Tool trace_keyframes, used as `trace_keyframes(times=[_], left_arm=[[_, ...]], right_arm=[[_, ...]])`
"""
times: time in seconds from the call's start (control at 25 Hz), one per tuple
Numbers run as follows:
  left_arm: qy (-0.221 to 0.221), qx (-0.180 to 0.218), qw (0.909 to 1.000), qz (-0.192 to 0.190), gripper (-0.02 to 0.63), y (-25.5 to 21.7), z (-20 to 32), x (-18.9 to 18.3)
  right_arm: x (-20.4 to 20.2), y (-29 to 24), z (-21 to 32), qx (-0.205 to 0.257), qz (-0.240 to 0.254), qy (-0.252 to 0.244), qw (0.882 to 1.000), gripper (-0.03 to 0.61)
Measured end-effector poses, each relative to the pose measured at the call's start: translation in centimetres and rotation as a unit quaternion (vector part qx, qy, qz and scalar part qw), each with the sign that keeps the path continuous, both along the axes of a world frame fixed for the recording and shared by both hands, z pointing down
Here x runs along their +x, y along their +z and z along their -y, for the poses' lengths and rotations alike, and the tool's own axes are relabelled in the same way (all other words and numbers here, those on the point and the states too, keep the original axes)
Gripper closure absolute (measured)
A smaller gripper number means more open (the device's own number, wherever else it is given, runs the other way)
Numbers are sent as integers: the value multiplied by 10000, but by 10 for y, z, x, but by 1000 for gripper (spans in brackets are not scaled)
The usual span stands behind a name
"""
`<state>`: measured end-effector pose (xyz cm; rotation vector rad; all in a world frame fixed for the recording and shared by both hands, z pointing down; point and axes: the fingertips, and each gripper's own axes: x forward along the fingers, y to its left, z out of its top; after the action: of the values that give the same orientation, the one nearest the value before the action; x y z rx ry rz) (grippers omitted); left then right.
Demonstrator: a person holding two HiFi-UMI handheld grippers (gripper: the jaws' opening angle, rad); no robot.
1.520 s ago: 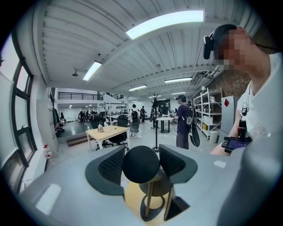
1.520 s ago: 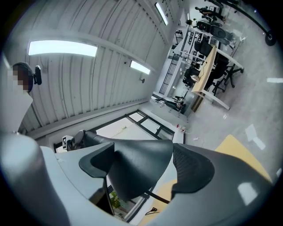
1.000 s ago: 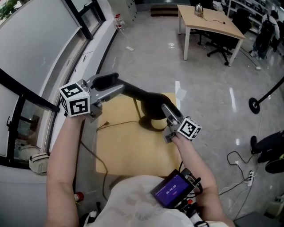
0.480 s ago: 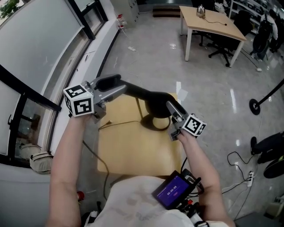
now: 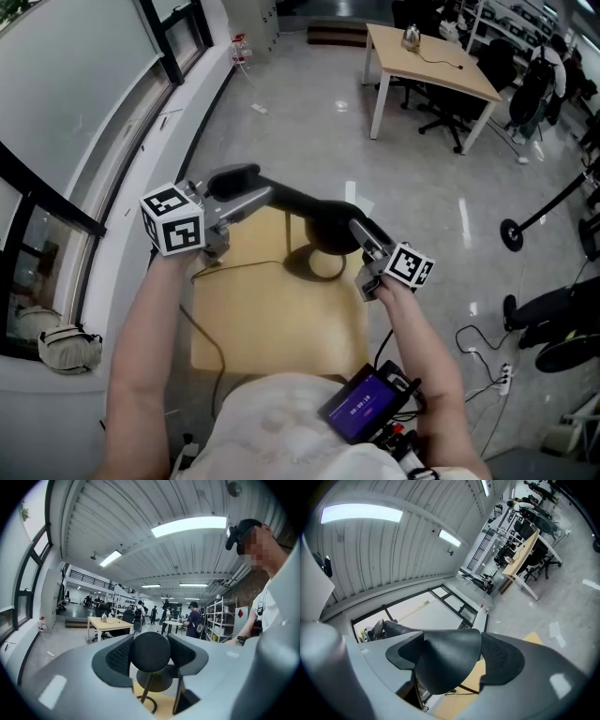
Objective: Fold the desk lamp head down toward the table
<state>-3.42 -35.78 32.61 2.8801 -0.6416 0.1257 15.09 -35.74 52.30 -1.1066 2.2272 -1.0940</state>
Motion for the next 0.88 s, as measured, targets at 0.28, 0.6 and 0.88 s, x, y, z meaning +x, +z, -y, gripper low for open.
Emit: trace_keyframes(times=[0.28,0.6,0.88], left_arm=[[88,-65,9997,-215,385,2,-3,-10],[177,-258,9984,-477,388,9,-1,-11],[402,-374,9953,-798,391,19,-10,-29]], right_arm=[[-2,-14,-2,129,-290,-5,9995,196],[16,-27,4,162,-662,78,9976,199],[9,-45,2,359,-1059,184,9936,201]])
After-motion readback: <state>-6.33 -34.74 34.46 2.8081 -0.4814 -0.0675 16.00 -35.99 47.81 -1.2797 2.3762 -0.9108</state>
